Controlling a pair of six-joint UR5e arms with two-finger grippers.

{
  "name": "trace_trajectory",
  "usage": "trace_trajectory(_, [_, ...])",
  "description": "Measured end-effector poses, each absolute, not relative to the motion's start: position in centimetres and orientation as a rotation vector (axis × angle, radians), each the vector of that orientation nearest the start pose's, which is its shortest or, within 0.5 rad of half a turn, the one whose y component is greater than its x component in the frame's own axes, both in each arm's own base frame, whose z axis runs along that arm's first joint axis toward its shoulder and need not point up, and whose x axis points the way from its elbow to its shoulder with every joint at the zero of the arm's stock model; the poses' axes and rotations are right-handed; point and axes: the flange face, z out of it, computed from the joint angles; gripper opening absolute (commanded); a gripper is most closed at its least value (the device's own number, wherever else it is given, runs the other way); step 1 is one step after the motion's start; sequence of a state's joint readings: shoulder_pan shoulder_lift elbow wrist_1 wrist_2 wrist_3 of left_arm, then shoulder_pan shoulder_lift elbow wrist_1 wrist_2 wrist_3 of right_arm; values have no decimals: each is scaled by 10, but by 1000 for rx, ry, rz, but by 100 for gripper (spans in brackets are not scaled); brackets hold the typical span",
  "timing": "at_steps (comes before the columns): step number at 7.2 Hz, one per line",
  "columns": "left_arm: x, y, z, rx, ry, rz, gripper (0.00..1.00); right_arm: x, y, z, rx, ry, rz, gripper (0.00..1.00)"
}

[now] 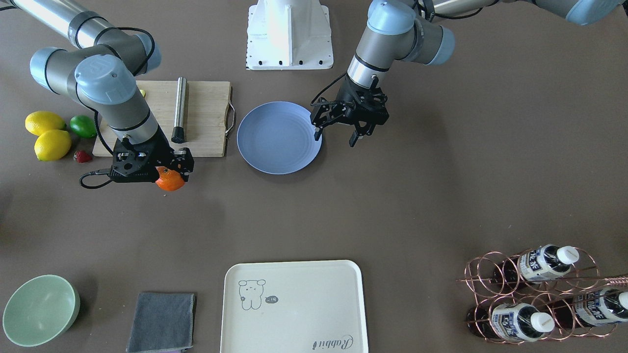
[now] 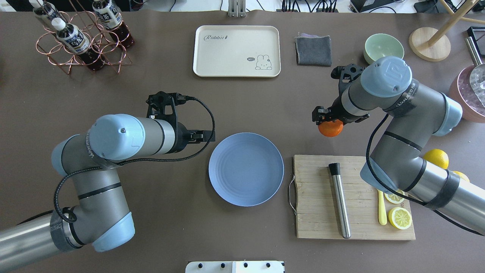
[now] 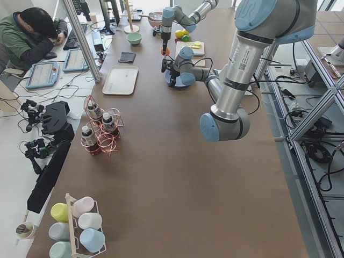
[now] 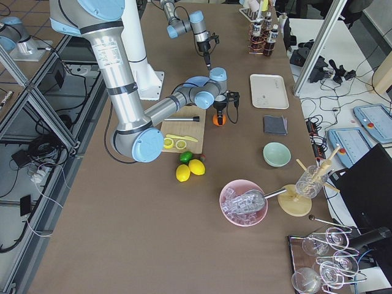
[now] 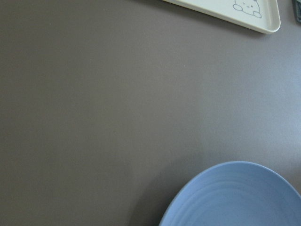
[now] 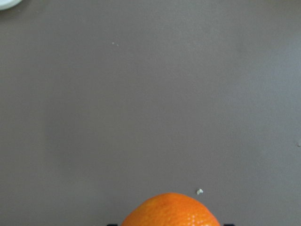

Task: Pick orange to plate
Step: 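Carry the orange onto the blue plate and open the right gripper while left arm withdraws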

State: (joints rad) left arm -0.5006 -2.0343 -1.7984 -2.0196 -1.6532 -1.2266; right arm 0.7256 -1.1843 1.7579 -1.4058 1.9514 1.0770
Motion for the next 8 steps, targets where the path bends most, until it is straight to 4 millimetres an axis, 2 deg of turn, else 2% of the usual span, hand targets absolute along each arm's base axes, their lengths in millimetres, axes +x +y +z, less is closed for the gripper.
trace_trajectory(1, [465,-430,245,448,1017,-60,98,-405,-488,303,111,-816,94,0])
trace_trajectory(2, [442,-451,247,476,972,-52,98,-418,-481,265,98,-828,126,0])
trace_trajectory(3, [420,-463,258,513,941,-35,98,-443,-465,239,102,-835,151,0])
trace_trajectory(4, [398,-469,278,563,919,-6,98,-473,-443,222,117,-835,164,0])
trace_trajectory(6, [352,-489,310,626,875,-6,98,-526,-397,203,143,-829,162,0])
trace_trajectory(8, [319,-502,345,550,864,-14,98,-557,-372,201,155,-814,147,0])
